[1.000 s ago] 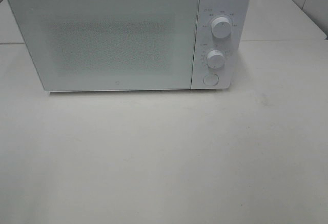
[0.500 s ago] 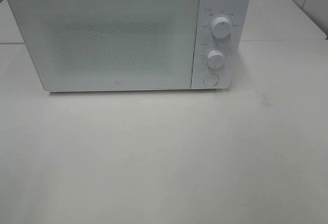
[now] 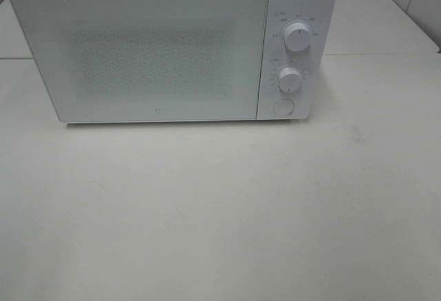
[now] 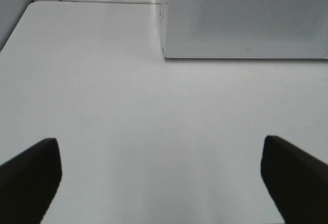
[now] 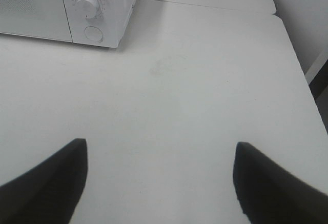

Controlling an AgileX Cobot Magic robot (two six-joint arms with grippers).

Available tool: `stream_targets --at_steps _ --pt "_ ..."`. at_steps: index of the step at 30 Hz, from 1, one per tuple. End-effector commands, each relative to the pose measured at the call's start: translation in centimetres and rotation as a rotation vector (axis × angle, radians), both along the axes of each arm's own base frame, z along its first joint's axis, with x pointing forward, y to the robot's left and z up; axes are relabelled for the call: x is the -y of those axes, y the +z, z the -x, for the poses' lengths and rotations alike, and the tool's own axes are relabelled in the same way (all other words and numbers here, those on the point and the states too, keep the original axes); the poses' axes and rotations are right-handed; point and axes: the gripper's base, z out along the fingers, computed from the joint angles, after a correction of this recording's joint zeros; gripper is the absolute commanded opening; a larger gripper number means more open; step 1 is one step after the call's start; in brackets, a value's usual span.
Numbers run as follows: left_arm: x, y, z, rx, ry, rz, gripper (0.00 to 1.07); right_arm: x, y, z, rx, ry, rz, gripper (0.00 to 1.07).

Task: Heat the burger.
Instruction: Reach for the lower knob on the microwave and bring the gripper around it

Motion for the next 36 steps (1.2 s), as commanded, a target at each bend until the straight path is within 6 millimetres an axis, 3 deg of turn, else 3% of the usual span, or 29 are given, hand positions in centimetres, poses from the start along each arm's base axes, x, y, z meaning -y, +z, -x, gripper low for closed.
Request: stream_targets --at_steps 1,11,18,33,36 --pt "0.0 0.0 0.2 0.021 0.001 0.005 0.98 0.0 0.0 0.3 0.037 0.003 0.012 0.76" --pt "0.0 0.0 0.2 0.021 0.001 0.005 0.98 0.0 0.1 0.3 0.039 0.003 0.011 0.76" --pt "0.0 0.0 0.2 0.021 0.001 0.005 0.98 0.0 1.7 0.1 0.069 0.006 0.006 0.76" --pt "0.0 0.0 0.2 0.021 0.001 0.005 0.98 -0.8 3.8 -6.7 0.108 0.018 -0.001 0.76" --pt "0.0 0.0 0.2 0.021 0.001 0.005 0.98 -1.0 3.9 -8.9 0.102 0.022 0.0 0.76"
